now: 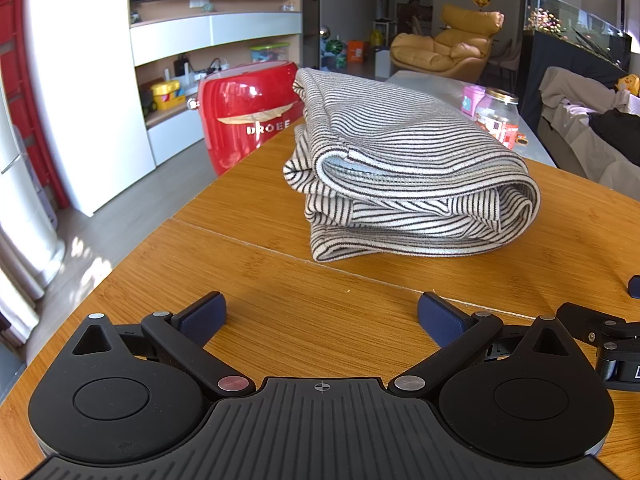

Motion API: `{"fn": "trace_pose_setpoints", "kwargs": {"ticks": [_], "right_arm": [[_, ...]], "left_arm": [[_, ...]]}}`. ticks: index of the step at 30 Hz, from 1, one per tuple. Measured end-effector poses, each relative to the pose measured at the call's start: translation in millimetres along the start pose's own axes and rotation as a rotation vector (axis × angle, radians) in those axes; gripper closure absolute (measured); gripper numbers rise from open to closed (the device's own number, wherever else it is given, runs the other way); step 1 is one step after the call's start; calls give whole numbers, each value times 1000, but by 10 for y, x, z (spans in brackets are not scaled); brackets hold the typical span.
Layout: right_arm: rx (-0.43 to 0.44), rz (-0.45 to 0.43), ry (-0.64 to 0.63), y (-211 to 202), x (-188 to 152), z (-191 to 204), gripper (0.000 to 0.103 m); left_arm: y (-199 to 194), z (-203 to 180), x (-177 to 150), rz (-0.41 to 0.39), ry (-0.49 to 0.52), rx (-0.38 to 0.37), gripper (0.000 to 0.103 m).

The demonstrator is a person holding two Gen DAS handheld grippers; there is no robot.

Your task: Fold clothes

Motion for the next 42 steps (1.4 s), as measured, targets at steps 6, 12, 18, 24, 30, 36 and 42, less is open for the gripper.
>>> {"fn": "trace_pose_setpoints", "kwargs": {"ticks": [6, 12, 18, 24, 30, 36, 42], "right_arm": [[0, 0, 0, 0, 0, 1, 0], [0, 0, 0, 0, -1, 1, 0], [0, 0, 0, -1, -1, 1, 0], [0, 0, 0, 0, 0, 1, 0], [0, 0, 0, 0, 0, 1, 0], [0, 0, 0, 1, 0, 2, 0], [0, 0, 0, 2, 0, 2, 0]], "left_arm": [[-4, -4, 1, 0, 0, 0, 0], [-6, -5, 0, 0, 0, 0, 0], [-6, -5, 0, 0, 0, 0, 0], [-6, -5, 0, 0, 0, 0, 0], [-5, -5, 1, 0, 0, 0, 0], [-1, -4, 1, 0, 0, 0, 0], [9, -21, 4, 0, 8, -21, 0]]}}
Point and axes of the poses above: each gripper's, at about its wrist camera, not at the fingertips, and y roughly the way its jaws point, z to its left, x to its top, the point moved 1 cm from there along y, roughly the way its jaws point, and after that the axes turned 9 degrees about -z, right-handed, at the moved point
